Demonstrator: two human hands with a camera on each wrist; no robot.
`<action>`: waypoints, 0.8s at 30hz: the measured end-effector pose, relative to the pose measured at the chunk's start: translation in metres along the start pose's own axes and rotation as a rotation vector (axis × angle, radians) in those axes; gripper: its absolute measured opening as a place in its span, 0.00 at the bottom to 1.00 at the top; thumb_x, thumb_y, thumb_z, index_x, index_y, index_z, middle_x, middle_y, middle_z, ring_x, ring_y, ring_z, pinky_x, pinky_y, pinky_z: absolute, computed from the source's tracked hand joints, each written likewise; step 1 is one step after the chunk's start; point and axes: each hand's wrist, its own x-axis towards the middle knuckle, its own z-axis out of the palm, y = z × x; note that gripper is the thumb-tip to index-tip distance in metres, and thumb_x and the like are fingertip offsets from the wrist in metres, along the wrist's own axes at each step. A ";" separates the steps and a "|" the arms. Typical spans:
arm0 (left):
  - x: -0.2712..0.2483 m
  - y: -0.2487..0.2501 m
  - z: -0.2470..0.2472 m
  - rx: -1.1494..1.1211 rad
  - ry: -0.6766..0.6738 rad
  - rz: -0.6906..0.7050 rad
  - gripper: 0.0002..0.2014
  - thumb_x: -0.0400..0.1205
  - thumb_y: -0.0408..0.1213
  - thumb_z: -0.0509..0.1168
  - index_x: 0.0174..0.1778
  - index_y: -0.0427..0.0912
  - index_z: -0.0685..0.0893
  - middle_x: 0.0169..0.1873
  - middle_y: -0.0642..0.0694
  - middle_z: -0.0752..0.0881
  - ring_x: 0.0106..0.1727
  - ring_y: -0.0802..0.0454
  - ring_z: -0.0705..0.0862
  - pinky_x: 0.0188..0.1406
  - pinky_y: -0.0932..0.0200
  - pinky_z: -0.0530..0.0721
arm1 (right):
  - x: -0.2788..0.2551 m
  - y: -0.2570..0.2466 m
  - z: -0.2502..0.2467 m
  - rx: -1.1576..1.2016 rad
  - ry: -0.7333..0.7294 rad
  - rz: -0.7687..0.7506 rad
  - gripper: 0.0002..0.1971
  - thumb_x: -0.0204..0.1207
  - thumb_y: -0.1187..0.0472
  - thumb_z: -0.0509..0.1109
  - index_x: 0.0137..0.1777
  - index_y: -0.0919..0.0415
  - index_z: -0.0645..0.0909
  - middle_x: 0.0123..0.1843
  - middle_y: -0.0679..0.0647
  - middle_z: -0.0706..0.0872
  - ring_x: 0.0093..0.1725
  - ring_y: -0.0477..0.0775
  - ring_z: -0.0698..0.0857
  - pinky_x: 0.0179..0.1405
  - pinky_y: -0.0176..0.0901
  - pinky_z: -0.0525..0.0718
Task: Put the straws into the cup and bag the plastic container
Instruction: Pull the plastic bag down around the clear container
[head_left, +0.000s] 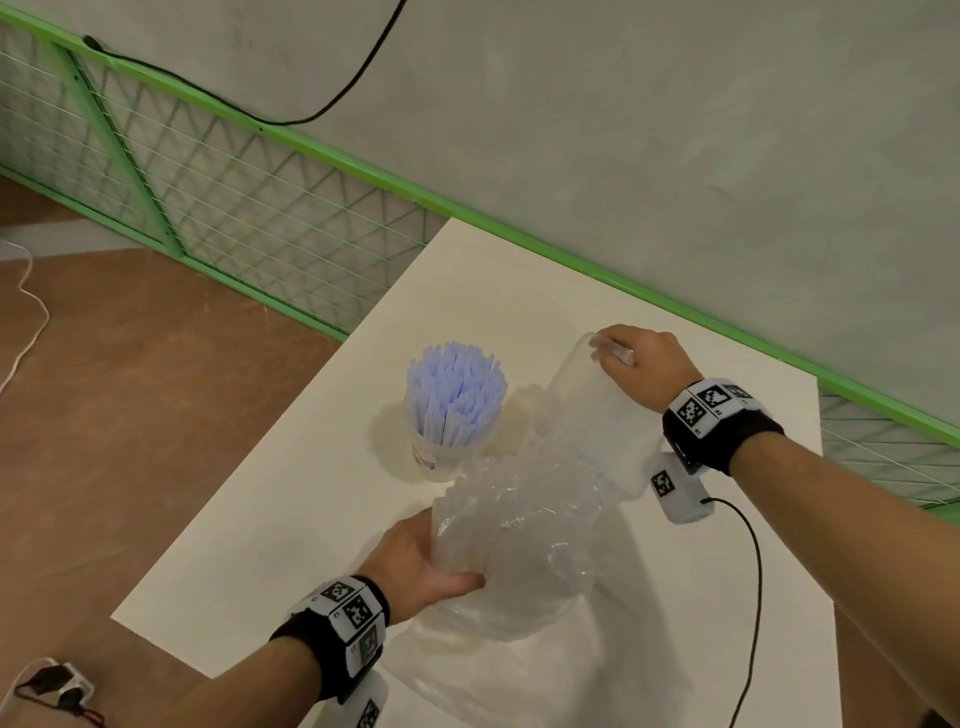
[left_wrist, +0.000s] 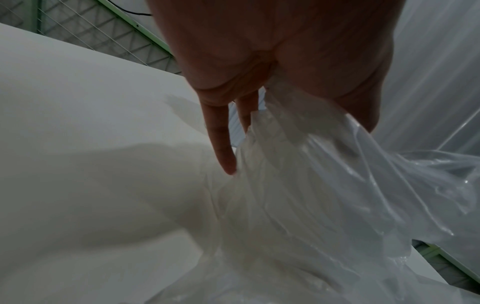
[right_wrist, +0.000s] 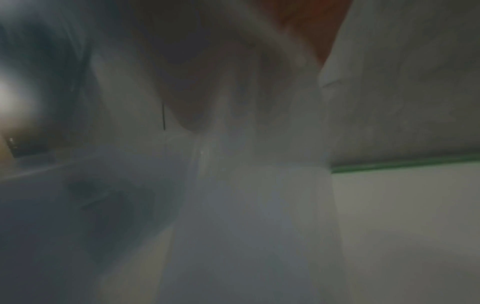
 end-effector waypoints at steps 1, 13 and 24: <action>0.000 0.000 0.000 0.002 -0.003 0.002 0.26 0.63 0.54 0.81 0.52 0.69 0.76 0.47 0.65 0.86 0.51 0.69 0.85 0.53 0.71 0.81 | 0.000 0.001 -0.002 -0.020 -0.065 -0.045 0.14 0.85 0.53 0.61 0.68 0.50 0.79 0.63 0.52 0.87 0.63 0.60 0.84 0.61 0.50 0.80; 0.002 -0.004 0.000 0.009 -0.005 0.007 0.32 0.61 0.56 0.81 0.61 0.57 0.82 0.49 0.61 0.88 0.51 0.69 0.85 0.51 0.72 0.81 | -0.111 -0.054 -0.039 0.206 0.202 -0.200 0.20 0.74 0.78 0.61 0.53 0.56 0.86 0.50 0.49 0.90 0.47 0.48 0.88 0.50 0.38 0.82; 0.002 -0.009 0.000 -0.076 -0.032 0.012 0.29 0.61 0.52 0.83 0.58 0.52 0.86 0.47 0.56 0.92 0.49 0.63 0.89 0.56 0.56 0.87 | -0.249 -0.084 0.053 0.564 0.096 0.076 0.40 0.64 0.47 0.81 0.74 0.38 0.66 0.72 0.34 0.74 0.72 0.41 0.75 0.67 0.39 0.77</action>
